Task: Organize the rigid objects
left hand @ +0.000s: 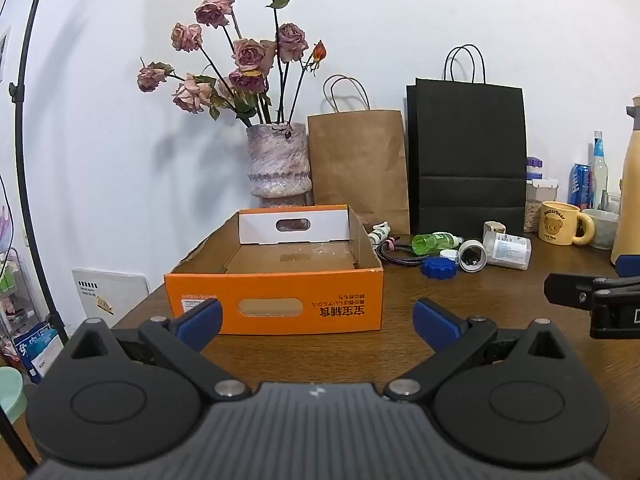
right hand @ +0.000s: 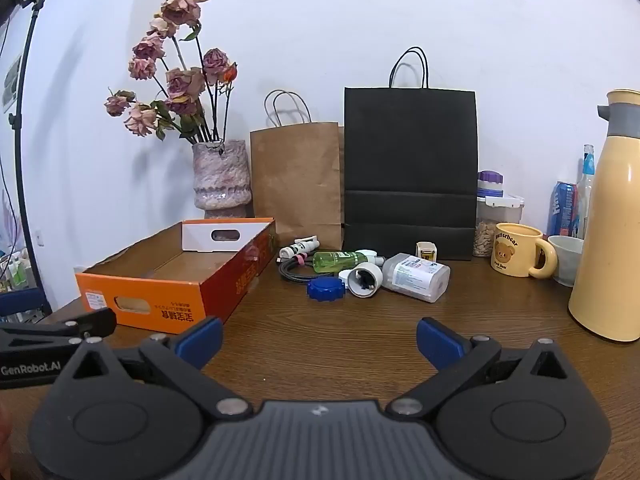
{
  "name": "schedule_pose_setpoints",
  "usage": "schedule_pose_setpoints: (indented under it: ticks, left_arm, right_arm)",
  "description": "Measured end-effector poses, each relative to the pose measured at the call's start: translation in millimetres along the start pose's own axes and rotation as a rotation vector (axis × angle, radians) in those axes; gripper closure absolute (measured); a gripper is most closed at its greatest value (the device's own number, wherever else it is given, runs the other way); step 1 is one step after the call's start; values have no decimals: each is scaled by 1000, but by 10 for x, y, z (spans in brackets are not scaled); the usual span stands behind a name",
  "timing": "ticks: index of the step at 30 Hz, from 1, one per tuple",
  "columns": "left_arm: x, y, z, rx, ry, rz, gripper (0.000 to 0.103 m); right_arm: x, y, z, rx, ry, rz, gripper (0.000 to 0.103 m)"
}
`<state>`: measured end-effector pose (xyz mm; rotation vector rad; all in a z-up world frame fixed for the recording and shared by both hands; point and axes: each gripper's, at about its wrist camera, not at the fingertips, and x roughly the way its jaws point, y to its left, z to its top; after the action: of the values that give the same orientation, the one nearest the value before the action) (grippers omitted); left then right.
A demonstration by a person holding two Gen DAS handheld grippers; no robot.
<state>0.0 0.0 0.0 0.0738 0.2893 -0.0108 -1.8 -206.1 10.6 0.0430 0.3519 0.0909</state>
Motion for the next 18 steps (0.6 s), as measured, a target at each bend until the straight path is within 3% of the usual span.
schedule_pose_setpoints:
  ticks: [18]
  left_arm:
    - [-20, 8, 33, -17, -6, -17, 0]
  right_arm:
    - [-29, 10, 6, 1, -11, 0, 0]
